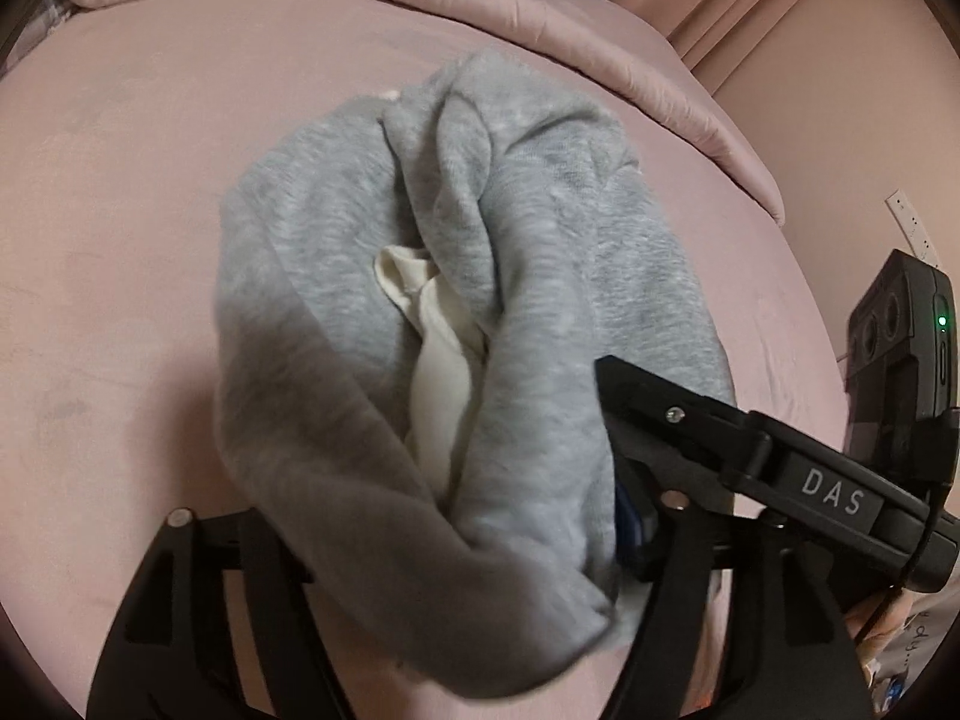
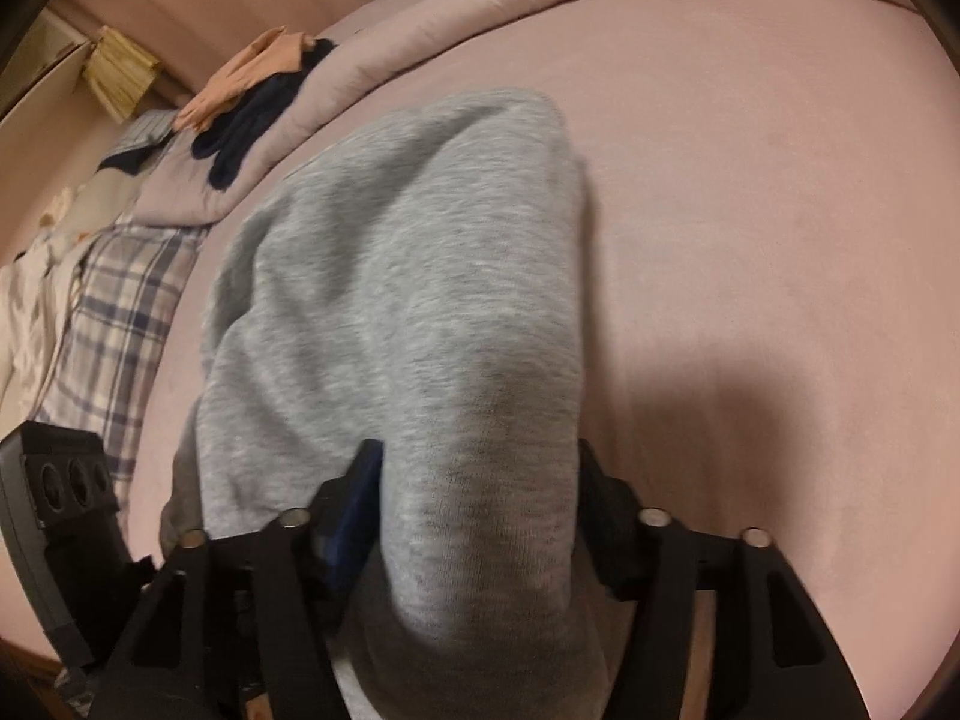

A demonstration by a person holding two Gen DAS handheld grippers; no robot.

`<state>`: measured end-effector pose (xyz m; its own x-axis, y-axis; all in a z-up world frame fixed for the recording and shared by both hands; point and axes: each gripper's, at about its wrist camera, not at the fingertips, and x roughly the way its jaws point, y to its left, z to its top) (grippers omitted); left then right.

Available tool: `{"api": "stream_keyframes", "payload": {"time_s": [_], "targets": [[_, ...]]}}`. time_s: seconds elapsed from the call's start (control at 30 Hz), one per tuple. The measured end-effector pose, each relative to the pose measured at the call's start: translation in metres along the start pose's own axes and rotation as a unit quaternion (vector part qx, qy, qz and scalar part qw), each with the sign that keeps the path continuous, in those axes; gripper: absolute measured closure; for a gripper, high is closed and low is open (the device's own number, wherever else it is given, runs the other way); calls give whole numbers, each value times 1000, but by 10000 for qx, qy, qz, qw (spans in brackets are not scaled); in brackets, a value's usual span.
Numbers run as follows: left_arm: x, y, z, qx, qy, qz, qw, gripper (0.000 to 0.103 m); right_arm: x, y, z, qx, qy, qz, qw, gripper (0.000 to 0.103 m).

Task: Fold small clothes
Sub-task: 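Open the right tool and pull both tools back from the bundle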

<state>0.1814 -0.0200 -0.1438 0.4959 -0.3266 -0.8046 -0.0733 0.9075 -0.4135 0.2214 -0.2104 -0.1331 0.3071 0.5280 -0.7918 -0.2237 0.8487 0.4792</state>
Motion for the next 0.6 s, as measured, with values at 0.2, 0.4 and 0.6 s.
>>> {"api": "stream_keyframes", "payload": {"time_s": [0.2,0.4,0.6], "targets": [[-68,-10,-5,246,-528,189,9981,0,-48,10,-8,-351,-601,-650,9955,20],[-139,-25,-21,519,-1393,974,9841,1,-116,34,-28,-778,-1389,-897,9832,10],[-169,-31,-47,657,-1478,1048,9813,1,-149,55,-45,-903,-1749,-869,9766,10]]}}
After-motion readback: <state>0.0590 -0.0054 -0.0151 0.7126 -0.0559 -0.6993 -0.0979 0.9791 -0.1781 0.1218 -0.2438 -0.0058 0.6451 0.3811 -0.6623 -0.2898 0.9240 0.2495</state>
